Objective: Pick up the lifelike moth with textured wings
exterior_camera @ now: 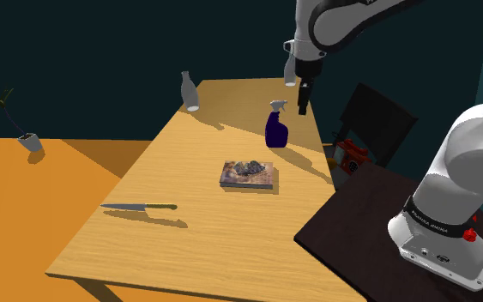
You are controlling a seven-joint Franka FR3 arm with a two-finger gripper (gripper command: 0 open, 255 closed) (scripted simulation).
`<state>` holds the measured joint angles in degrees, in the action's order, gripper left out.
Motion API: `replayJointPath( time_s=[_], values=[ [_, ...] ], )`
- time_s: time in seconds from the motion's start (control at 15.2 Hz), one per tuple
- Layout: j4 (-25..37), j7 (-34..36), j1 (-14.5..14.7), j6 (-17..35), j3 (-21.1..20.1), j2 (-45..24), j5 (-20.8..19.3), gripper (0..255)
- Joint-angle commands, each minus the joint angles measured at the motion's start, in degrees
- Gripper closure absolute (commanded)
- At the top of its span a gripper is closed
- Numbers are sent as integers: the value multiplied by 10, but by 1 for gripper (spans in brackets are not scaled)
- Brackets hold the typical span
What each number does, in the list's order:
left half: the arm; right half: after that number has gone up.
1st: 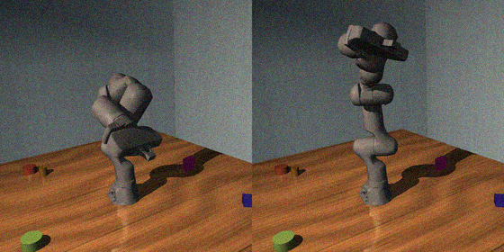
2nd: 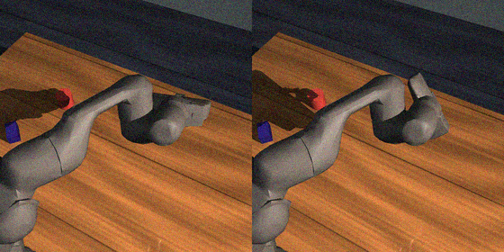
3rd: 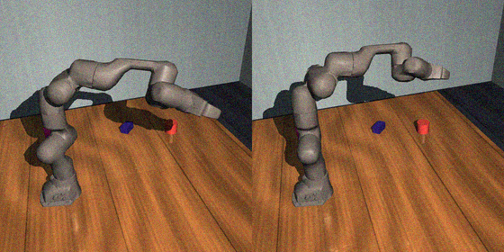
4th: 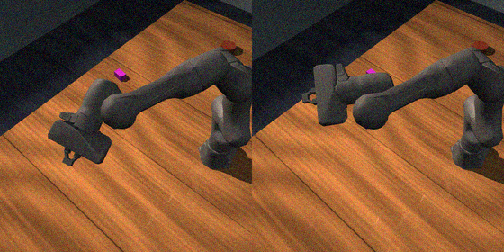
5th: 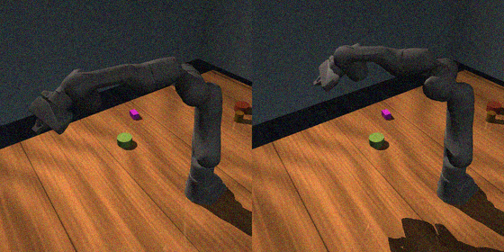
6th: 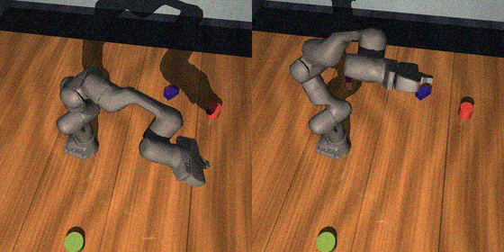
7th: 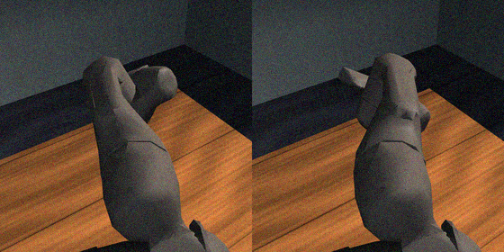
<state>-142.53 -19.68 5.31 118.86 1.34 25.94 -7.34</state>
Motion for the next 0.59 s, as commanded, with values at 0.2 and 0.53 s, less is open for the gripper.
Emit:
replayJointPath(
  time_s=[0.2, 0.53],
  values=[
    [3, -41, 17, 100, 3, -101, 0, 0],
    [28, -82, 32, 181, -1, -206, 3, 0]
  ],
)
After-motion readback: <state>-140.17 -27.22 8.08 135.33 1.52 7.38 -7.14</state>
